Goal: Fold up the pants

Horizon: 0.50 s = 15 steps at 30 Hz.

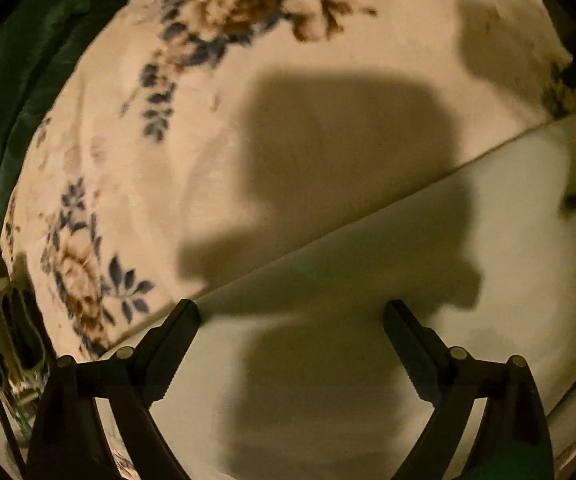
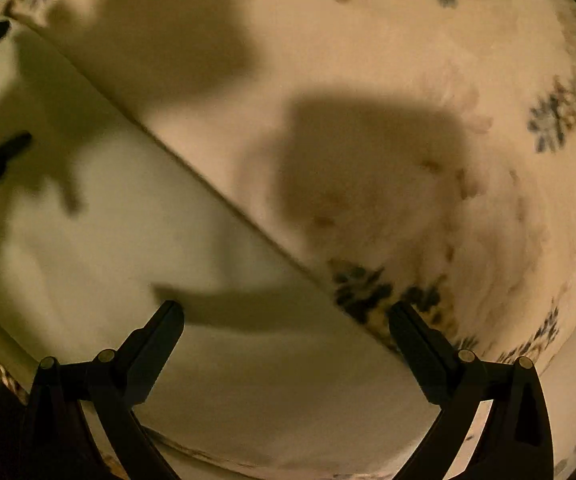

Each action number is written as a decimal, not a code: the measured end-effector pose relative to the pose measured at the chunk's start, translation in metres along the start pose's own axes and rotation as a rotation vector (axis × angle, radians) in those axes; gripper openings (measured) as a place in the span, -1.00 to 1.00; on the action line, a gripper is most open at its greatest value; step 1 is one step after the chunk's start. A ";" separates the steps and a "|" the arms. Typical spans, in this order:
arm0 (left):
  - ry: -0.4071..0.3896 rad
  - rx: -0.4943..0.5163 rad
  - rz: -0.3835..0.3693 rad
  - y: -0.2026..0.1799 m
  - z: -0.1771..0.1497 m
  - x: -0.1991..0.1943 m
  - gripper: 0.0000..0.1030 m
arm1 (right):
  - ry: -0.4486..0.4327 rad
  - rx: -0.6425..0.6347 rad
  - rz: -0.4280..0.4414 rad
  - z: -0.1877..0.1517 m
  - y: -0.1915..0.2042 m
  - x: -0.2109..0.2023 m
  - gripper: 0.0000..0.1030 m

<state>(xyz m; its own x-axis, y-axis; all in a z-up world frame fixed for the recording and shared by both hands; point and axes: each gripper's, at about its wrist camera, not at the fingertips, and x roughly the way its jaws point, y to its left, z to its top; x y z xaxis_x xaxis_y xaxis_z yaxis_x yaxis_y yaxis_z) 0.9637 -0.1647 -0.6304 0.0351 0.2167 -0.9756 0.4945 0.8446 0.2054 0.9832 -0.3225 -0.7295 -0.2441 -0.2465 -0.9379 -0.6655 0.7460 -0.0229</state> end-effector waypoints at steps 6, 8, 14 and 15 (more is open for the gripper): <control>0.051 0.111 -0.032 -0.007 0.020 0.020 0.84 | 0.145 -0.059 0.050 -0.011 -0.020 0.052 1.00; 0.055 0.136 -0.051 -0.009 0.027 0.023 0.67 | 0.113 -0.051 0.080 -0.015 -0.020 0.054 0.94; 0.019 0.193 -0.102 -0.024 0.026 0.006 -0.76 | -0.038 -0.022 0.097 -0.039 -0.008 0.034 -0.31; 0.007 0.177 -0.109 -0.025 0.023 0.000 -0.81 | -0.064 -0.003 0.091 -0.047 -0.007 0.031 -0.39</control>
<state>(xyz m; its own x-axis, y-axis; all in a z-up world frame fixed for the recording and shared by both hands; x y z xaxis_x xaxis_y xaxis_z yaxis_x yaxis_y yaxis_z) 0.9719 -0.1971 -0.6371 -0.0331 0.1328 -0.9906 0.6400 0.7641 0.0811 0.9472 -0.3639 -0.7423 -0.2581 -0.1379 -0.9562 -0.6447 0.7618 0.0642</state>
